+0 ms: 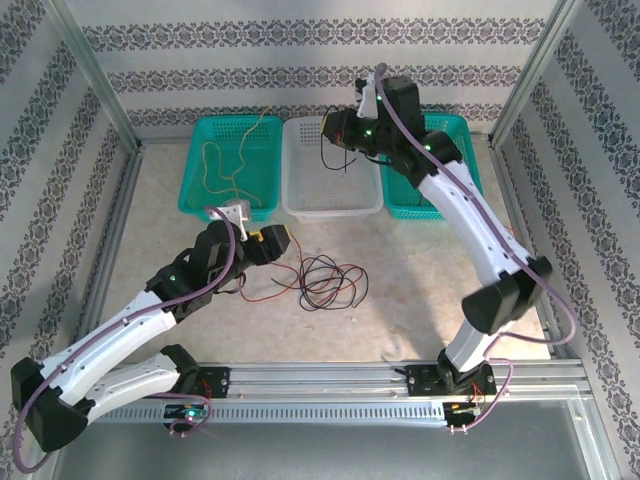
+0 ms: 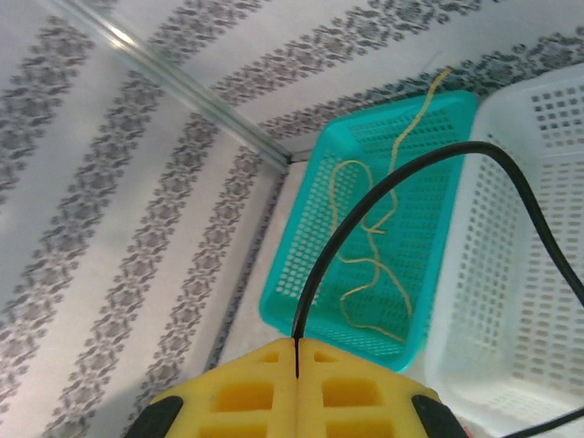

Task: Untangle the cables

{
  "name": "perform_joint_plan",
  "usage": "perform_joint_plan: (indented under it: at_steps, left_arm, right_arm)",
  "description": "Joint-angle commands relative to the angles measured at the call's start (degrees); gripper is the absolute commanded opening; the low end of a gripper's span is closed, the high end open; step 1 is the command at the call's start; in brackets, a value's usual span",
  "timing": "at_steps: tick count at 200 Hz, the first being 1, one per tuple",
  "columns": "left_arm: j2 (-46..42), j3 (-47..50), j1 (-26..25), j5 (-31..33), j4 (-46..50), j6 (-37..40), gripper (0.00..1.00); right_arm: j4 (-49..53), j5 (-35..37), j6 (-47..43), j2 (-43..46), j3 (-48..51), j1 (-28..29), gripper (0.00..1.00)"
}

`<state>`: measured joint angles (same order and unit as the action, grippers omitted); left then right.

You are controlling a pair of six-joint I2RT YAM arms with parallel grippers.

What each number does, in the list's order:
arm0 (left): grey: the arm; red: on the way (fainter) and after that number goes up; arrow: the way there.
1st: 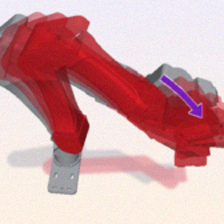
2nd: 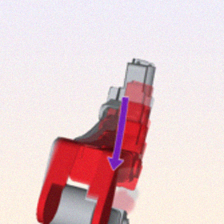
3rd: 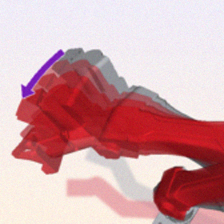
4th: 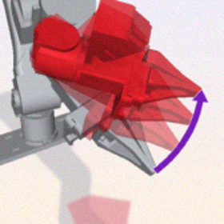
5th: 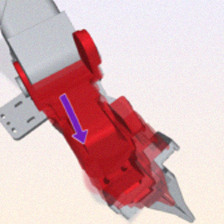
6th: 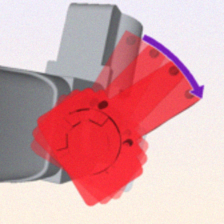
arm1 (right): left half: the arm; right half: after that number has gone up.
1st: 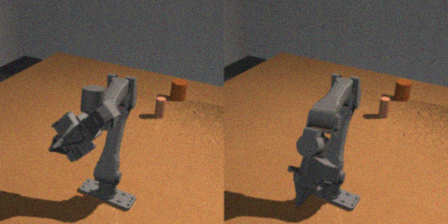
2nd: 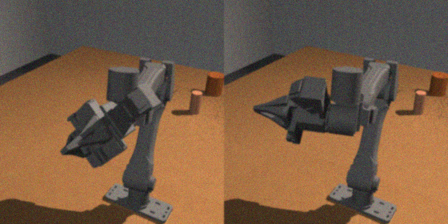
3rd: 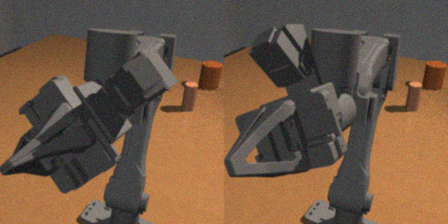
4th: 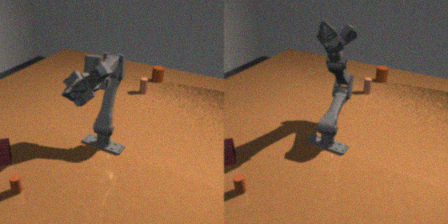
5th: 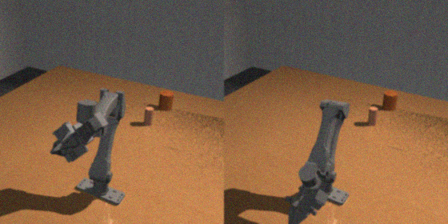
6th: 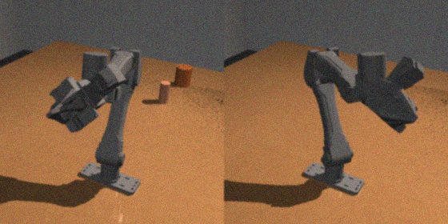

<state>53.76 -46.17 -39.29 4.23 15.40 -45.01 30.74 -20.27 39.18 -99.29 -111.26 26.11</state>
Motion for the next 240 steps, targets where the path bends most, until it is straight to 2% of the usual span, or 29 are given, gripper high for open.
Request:
perform_joint_plan:
  at_steps: [1,17,23,29,53,74,96,108,143,168,203,240]
  left_arm:
    - [2.34,0.78,0.26,1.13,7.04,1.35,0.77]
    - [5.18,0.41,0.26,-0.53,7.36,2.46,0.77]
    - [6.25,0.29,0.26,-1.18,7.35,2.69,0.78]
    - [7.46,0.03,0.36,-1.84,7.32,2.98,0.79]
    - [12.61,-1.20,0.44,-5.00,6.74,3.96,0.79]
    - [18.54,-2.91,0.44,-8.68,5.43,4.82,0.71]
    - [25.90,-6.22,0.44,-11.49,5.55,5.97,0.58]
    - [29.37,-8.13,0.35,-12.36,5.93,6.64,0.55]
    - [37.96,-13.20,0.35,-10.52,9.76,9.34,0.43]
    - [41.67,-15.36,0.44,-8.15,10.88,11.55,0.36]
    - [46.26,-15.73,1.53,-10.57,9.10,11.80,0.31]
    - [50.12,-15.96,1.85,-12.44,7.32,11.01,0.25]
  right_arm:
    - [5.44,-0.13,-3.39,-6.55,-6.06,-1.94,0.10]
    - [9.48,-0.77,-4.07,-12.31,-11.69,-3.35,0.21]
    - [11.48,-0.38,-4.47,-14.09,-13.81,-3.67,0.32]
    - [13.26,-0.09,-4.91,-15.20,-15.49,-3.86,0.39]
    - [14.65,0.16,-6.20,-13.77,-14.86,-3.49,0.45]
    - [14.98,1.40,-7.22,-8.17,-9.89,-2.78,0.46]
    - [12.61,2.69,-6.42,1.65,2.31,-2.12,0.47]
    - [10.80,3.16,-5.65,7.84,10.36,-1.49,0.47]
    - [10.43,7.75,-3.20,25.48,29.79,0.81,0.48]
    - [11.62,10.26,-0.30,36.23,39.90,1.40,0.48]
    - [14.22,11.40,2.97,46.25,46.74,1.31,0.48]
    - [14.87,12.01,5.24,49.62,47.91,1.83,0.48]
